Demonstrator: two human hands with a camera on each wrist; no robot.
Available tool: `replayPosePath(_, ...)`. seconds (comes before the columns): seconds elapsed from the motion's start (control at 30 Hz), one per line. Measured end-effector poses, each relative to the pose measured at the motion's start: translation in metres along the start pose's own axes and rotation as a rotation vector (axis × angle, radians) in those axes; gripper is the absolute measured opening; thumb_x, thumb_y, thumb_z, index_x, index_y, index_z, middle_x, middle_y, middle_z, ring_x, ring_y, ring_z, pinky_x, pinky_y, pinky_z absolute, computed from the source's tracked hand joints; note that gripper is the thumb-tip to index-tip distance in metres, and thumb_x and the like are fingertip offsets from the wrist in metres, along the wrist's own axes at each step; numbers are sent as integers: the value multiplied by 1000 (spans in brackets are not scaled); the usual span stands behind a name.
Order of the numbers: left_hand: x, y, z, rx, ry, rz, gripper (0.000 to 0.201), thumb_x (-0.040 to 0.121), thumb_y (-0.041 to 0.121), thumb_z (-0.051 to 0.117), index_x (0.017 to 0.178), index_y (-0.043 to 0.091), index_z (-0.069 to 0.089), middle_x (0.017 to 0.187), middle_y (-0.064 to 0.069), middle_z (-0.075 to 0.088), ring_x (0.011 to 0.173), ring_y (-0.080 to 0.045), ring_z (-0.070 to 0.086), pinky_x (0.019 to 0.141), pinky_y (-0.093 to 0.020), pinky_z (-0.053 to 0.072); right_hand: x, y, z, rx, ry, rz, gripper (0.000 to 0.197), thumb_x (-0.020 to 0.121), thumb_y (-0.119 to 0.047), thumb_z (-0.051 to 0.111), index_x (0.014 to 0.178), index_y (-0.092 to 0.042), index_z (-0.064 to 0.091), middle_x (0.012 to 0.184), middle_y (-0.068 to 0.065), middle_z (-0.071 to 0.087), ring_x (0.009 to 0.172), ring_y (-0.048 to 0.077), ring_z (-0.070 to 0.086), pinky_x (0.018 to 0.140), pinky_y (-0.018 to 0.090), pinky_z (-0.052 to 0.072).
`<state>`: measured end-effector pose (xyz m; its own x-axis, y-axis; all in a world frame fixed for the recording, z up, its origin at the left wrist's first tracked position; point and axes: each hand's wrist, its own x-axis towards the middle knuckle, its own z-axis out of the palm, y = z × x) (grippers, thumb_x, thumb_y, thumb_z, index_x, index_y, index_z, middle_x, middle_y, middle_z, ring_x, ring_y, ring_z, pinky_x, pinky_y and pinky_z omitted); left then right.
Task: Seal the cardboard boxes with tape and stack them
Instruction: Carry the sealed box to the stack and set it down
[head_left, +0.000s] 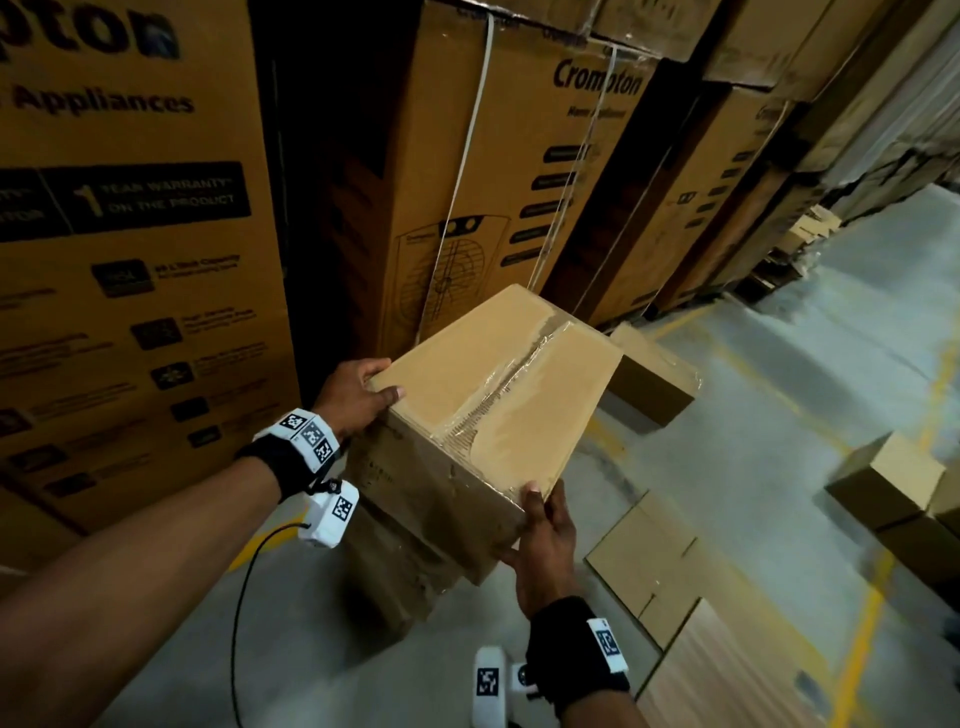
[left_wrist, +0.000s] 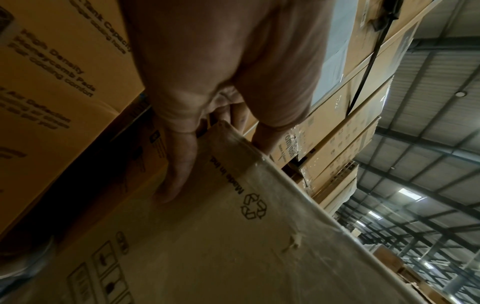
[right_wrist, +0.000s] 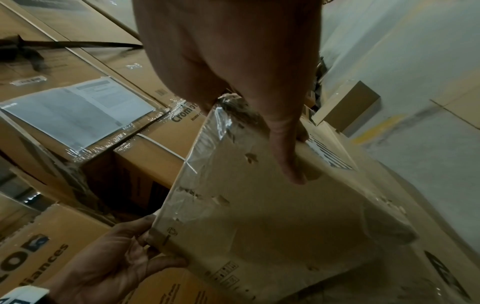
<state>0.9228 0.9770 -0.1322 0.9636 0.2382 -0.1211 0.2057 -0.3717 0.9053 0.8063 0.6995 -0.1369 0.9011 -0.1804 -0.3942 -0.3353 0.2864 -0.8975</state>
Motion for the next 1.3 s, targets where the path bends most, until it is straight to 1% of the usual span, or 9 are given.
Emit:
replayPosePath(0.13, -2, -21, 4, -8, -22, -38, 78, 85, 19, 86, 152, 9, 49, 142, -2, 57, 129, -21, 55, 109, -36, 45, -1, 15, 4, -22, -10, -26, 45, 104, -42, 57, 147, -50, 46, 140, -8, 58, 127, 27, 54, 100, 65, 49)
replayPosePath(0.23, -7, -39, 7, 52, -21, -40, 88, 79, 25, 92, 154, 12, 47, 150, -5, 54, 133, -24, 54, 116, -45, 44, -5, 33, 3, -81, -44, -5, 67, 95, -60, 64, 154, -51, 34, 155, 0, 49, 134, 31, 54, 101, 70, 48)
replayPosePath(0.47, -18, -44, 19, 215, -26, -63, 67, 76, 40, 91, 135, 21, 65, 143, -9, 54, 127, -32, 57, 110, -49, 48, -10, 49, -11, -125, -88, -4, 49, 103, -41, 59, 149, -45, 42, 152, -10, 51, 132, 15, 55, 108, 55, 49)
replayPosePath(0.63, -49, -4, 27, 511, 18, 8, 69, 84, 45, 84, 145, 28, 56, 168, -19, 22, 153, -43, 24, 122, -55, 31, -24, 40, -33, -188, -38, -12, 69, 96, -53, 65, 156, -36, 36, 155, -9, 42, 138, 22, 49, 111, 56, 46)
replayPosePath(0.7, -71, 16, 39, 478, 29, 112, 65, 86, 41, 83, 144, 27, 58, 166, -21, 26, 153, -40, 25, 123, -52, 28, -36, 34, -55, -272, -23, -91, 65, 93, -58, 65, 150, -33, 47, 147, -10, 51, 132, 16, 55, 110, 53, 49)
replayPosePath(0.9, -166, 64, 134, 237, -284, 343, 37, 86, 27, 85, 120, 19, 74, 124, -6, 71, 115, -24, 65, 100, -33, 49, -98, 6, -169, -298, 149, -178, 22, 100, -32, 68, 120, -25, 72, 119, -2, 73, 108, 14, 70, 87, 42, 61)
replayPosePath(1.07, -268, 89, 252, 180, -648, 398, 24, 87, 23, 84, 109, 25, 75, 101, 6, 75, 99, -16, 72, 77, -22, 52, -189, -9, -305, -289, 428, -264, 13, 101, -23, 67, 111, -23, 75, 102, 1, 78, 97, 25, 74, 71, 36, 59)
replayPosePath(1.17, -349, 119, 324, 166, -835, 509, 19, 86, 26, 85, 99, 35, 75, 98, 15, 76, 94, -9, 74, 69, -22, 58, -266, -15, -397, -247, 611, -311, 12, 100, -25, 68, 109, -26, 75, 100, -2, 79, 95, 20, 74, 72, 35, 60)
replayPosePath(1.3, -474, 174, 412, 143, -1010, 660, 17, 86, 27, 85, 100, 33, 77, 101, 19, 77, 87, 3, 74, 65, -8, 52, -377, -25, -520, -227, 844, -367, 13, 100, -29, 68, 111, -28, 75, 100, -6, 79, 94, 11, 74, 79, 44, 61)
